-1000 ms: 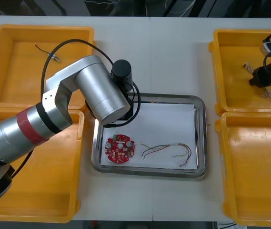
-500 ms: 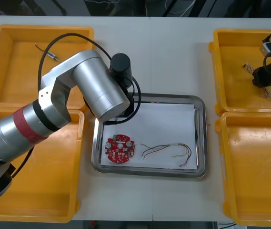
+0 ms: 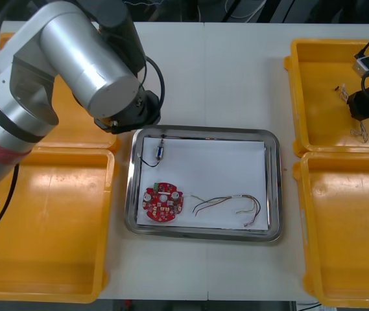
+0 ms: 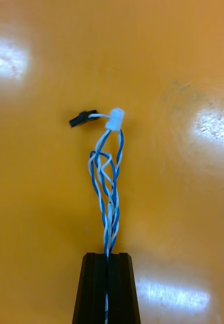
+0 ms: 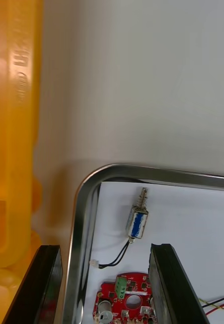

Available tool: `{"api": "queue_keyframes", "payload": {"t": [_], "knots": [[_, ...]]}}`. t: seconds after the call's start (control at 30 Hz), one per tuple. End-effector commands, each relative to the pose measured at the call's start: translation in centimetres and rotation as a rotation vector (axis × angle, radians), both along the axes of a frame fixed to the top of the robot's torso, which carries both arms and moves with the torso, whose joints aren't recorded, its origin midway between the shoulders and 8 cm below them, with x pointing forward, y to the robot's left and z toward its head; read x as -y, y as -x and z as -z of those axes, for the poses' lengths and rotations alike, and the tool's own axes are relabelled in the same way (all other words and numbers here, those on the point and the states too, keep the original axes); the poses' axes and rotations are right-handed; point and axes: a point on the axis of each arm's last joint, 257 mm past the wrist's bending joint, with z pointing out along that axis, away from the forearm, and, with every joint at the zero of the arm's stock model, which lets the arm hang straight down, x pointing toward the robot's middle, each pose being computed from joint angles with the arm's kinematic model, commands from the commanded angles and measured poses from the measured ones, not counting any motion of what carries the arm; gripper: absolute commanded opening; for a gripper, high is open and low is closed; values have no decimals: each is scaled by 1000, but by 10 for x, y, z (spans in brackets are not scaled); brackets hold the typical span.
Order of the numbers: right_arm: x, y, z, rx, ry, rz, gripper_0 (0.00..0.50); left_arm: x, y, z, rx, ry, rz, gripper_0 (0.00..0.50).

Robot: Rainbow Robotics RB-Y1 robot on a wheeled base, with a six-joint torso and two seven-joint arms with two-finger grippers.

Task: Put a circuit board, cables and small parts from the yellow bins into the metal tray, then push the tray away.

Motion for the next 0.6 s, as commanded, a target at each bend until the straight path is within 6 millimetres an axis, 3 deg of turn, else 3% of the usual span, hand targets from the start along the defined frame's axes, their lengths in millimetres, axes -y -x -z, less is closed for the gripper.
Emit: {"api": "queue_keyframes", "payload": {"t": [0.03, 0.23, 0.43, 0.6], "knots": [[26, 12, -34, -2, 82, -26, 0, -37, -16, -68, 83, 56, -93, 500], [26, 37, -65, -59, 57, -38, 0, -90, -18, -95, 81, 55, -171, 500], [18, 57, -81, -111, 56, -64, 0, -129, -28, -98, 56, 64, -252, 500], [-6, 77, -99, -166, 88, -137, 0, -165, -44, -97, 24, 93, -292, 500]]}}
